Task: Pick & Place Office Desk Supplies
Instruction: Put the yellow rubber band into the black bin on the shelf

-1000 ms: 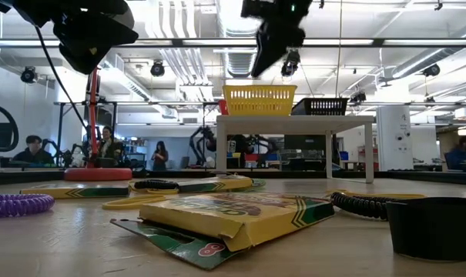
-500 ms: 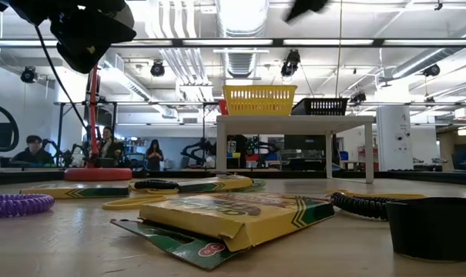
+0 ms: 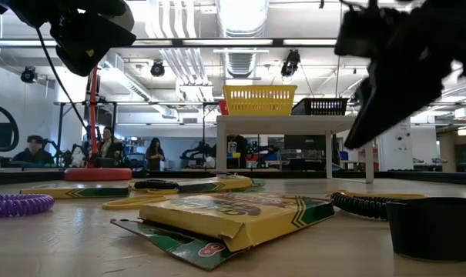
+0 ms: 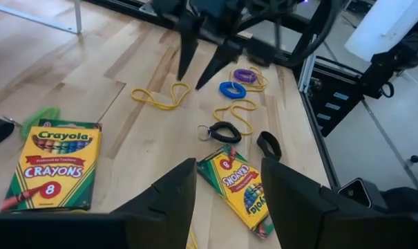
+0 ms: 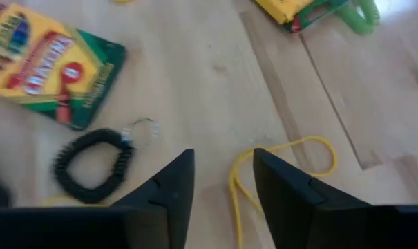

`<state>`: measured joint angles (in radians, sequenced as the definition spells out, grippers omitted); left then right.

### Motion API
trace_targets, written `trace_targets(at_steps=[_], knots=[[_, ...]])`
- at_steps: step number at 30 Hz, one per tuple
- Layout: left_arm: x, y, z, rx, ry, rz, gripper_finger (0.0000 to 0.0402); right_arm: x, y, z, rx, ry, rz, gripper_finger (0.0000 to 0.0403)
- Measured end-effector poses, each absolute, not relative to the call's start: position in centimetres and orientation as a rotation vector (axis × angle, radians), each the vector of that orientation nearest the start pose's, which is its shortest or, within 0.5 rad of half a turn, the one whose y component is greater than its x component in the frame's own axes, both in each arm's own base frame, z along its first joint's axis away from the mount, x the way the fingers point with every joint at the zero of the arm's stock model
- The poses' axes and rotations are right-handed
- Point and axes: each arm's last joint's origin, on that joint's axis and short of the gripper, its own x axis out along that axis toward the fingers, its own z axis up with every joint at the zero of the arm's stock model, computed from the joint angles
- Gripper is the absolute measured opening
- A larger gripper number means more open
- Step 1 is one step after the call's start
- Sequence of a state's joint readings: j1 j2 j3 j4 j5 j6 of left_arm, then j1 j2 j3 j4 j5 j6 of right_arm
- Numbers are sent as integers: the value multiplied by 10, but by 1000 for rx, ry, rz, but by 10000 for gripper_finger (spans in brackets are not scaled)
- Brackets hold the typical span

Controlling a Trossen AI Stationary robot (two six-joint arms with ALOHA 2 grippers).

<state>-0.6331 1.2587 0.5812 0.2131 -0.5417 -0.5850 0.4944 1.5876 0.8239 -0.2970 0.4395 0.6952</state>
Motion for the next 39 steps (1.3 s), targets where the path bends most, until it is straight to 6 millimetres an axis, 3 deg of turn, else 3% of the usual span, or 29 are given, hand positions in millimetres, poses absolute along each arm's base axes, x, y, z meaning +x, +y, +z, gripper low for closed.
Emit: trace_targets(at_steps=[5,10,15,22,28,34,39], knots=[[211,-136,206,-320,396,27,168,254,118,137,145,877,-275,169],[211,-136,206,-322,396,27,168,251,118,116,109,882,-264,152],[211,-136,207,-331,396,29,168,253,119,104,100,895,-281,109],[211,-136,207,-336,393,37,168,252,119,100,121,925,-256,17],[211,-136,207,-336,393,37,168,253,121,126,157,880,-203,9],[211,-136,207,-335,393,37,168,256,120,185,160,662,-180,9],[211,-136,206,-328,393,36,168,247,110,243,110,440,-223,8]])
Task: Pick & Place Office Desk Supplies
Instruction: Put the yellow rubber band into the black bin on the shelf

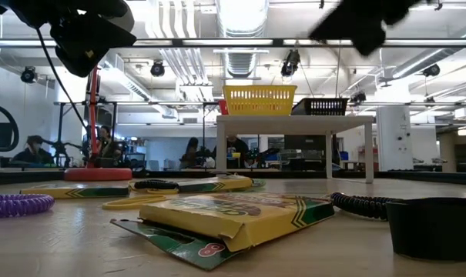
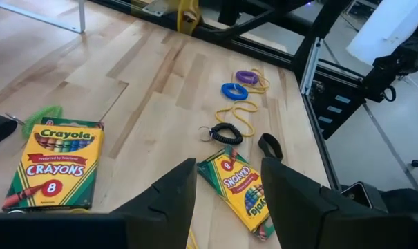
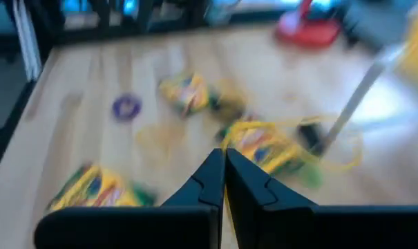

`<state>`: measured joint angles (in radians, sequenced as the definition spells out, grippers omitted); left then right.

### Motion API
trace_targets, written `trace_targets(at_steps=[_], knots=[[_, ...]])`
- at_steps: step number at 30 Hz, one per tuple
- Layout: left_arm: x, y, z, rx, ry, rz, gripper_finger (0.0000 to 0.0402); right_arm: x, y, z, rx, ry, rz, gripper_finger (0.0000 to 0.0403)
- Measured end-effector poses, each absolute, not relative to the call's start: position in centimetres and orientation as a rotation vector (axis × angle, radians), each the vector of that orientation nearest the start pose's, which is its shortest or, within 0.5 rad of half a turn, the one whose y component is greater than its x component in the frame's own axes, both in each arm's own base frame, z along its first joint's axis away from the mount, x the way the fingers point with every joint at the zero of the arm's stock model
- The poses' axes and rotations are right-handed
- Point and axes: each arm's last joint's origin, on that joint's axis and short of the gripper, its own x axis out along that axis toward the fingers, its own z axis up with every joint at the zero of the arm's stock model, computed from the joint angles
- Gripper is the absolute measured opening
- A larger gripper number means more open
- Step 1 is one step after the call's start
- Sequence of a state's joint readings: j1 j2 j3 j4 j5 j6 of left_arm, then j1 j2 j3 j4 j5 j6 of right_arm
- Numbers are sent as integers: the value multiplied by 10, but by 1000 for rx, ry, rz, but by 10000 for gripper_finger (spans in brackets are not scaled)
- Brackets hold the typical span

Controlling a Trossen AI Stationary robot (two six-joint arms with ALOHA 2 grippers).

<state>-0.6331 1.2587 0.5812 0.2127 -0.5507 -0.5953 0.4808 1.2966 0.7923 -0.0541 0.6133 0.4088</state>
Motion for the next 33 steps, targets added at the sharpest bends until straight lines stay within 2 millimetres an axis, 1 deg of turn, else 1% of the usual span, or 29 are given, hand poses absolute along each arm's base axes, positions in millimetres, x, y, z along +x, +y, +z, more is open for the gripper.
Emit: trace_targets(at_steps=[3,6,7,10,14,16,19,21,25,29,31,33], knots=[[211,-136,207,-327,390,41,168,239,95,275,68,337,-276,8],[211,-135,207,-313,388,44,168,231,70,306,45,240,-342,8],[211,-135,207,-311,388,44,168,229,61,313,35,220,-371,8],[211,-135,207,-307,385,49,168,222,28,328,4,178,-487,8],[211,-135,207,-308,384,49,168,210,-19,339,-62,162,-687,8],[211,-135,207,-307,381,55,168,206,-43,338,-81,182,-785,8],[211,-135,207,-306,380,56,168,199,-77,335,-67,205,-855,8],[211,-135,207,-307,380,56,168,197,-99,331,-23,213,-849,8],[211,-135,207,-308,379,56,168,197,-137,311,99,274,-803,8],[211,-135,207,-308,379,56,168,200,-161,289,177,374,-796,8],[211,-135,207,-313,379,57,168,202,-167,278,198,441,-808,8],[211,-135,207,-315,379,57,168,203,-170,271,211,479,-813,8]])
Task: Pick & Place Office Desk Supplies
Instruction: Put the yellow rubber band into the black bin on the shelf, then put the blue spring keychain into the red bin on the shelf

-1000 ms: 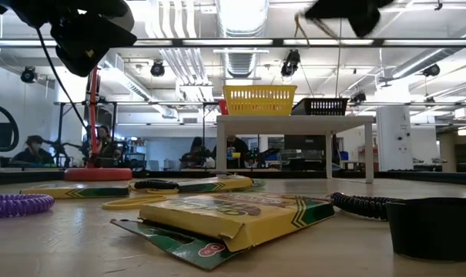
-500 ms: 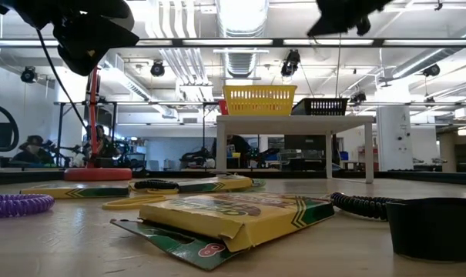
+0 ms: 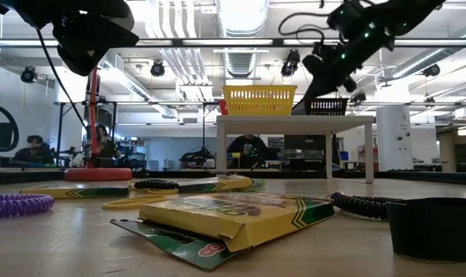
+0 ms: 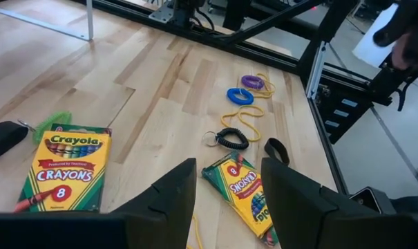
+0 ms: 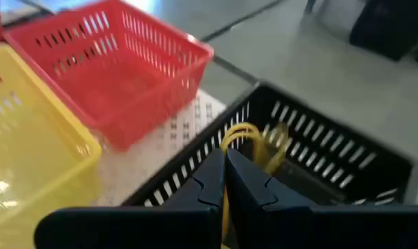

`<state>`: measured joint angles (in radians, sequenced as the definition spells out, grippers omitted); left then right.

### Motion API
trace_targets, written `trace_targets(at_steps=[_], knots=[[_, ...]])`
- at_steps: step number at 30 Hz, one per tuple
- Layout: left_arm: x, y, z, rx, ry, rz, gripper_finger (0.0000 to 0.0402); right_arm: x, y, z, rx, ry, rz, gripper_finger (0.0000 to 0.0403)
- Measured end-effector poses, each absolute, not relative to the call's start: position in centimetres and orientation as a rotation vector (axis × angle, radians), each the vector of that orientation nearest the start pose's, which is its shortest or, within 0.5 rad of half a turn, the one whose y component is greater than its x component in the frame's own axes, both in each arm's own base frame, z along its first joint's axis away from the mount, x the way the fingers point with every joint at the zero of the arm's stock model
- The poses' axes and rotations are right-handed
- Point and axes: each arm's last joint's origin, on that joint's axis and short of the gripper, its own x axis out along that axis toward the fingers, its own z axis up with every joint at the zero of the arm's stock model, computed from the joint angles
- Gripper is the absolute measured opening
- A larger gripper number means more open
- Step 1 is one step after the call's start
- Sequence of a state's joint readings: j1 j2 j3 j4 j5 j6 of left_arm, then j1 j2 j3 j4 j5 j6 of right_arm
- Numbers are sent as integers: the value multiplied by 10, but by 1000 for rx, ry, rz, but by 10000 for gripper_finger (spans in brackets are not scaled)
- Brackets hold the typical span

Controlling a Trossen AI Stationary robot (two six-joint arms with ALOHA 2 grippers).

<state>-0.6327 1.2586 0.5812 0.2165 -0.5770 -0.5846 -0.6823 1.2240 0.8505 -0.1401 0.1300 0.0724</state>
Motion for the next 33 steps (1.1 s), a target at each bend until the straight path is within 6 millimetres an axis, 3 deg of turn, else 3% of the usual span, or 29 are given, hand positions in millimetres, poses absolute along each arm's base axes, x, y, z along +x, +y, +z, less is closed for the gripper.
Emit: trace_targets(at_steps=[5,9,16,21,24,28,33], knots=[[211,-135,207,-315,379,57,168,204,-170,262,262,532,-820,8],[211,-135,207,-316,379,56,168,201,-168,267,277,510,-826,9],[211,-135,207,-316,379,56,168,194,-162,290,272,504,-825,70],[211,-135,207,-317,379,57,168,190,-150,323,311,518,-771,123],[211,-135,207,-319,379,57,168,194,-125,342,304,505,-669,134],[211,-135,207,-319,379,57,168,202,-73,355,265,474,-490,132],[211,-135,207,-319,378,57,168,202,0,341,214,480,-385,114]])
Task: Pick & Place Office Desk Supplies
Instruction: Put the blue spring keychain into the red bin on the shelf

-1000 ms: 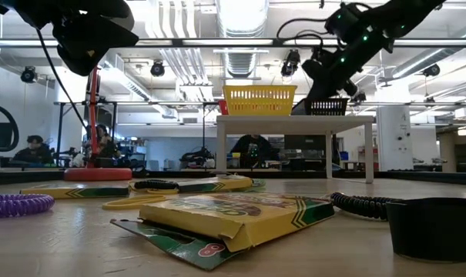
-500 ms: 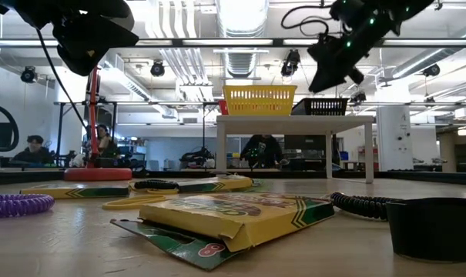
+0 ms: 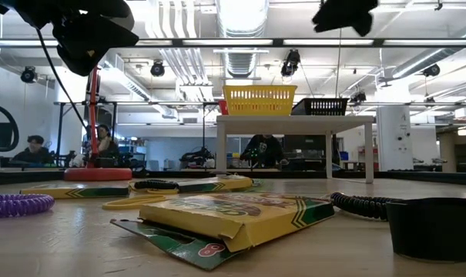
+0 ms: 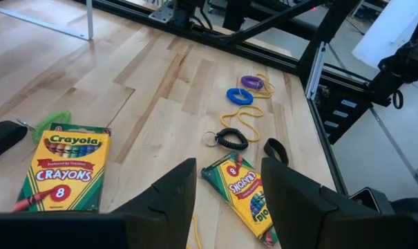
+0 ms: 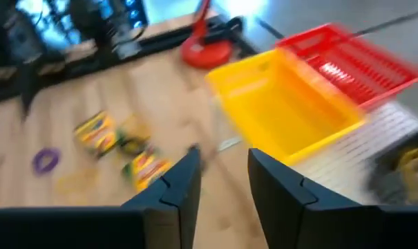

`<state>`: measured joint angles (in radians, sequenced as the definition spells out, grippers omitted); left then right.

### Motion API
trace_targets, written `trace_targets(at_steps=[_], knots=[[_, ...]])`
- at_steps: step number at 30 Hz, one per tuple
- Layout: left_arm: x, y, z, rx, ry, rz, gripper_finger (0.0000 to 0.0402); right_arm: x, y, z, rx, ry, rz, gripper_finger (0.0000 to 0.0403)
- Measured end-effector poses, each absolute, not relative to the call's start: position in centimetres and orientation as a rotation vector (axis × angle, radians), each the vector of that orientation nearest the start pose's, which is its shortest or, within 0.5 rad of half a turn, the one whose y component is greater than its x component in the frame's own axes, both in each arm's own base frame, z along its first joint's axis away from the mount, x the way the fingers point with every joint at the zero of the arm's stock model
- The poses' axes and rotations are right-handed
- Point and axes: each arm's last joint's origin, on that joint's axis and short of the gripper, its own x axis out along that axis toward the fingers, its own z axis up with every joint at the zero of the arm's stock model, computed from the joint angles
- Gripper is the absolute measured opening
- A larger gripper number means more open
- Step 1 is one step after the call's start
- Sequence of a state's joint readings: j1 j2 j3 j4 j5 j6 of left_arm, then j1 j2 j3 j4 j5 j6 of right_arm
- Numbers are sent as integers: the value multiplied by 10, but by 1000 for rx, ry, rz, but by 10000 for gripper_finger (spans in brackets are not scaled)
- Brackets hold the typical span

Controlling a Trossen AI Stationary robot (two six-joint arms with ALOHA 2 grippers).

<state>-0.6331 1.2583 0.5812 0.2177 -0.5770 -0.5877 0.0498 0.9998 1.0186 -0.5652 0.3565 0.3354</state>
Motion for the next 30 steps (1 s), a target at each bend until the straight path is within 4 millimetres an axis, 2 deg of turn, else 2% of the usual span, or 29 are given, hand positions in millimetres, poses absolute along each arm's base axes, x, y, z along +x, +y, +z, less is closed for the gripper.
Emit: trace_targets(at_steps=[9,14,17,21,24,30], knots=[[211,-135,207,-320,374,59,168,184,112,297,202,509,-266,80],[211,-134,208,-311,360,90,168,186,157,263,170,616,-213,63],[211,-134,208,-307,355,103,168,188,171,237,138,764,-205,58],[211,-134,208,-307,354,103,168,190,173,204,265,988,-331,65],[211,-134,208,-307,355,103,168,194,175,186,291,1116,-338,90],[211,-134,208,-307,355,103,168,197,175,164,299,1260,-351,152]])
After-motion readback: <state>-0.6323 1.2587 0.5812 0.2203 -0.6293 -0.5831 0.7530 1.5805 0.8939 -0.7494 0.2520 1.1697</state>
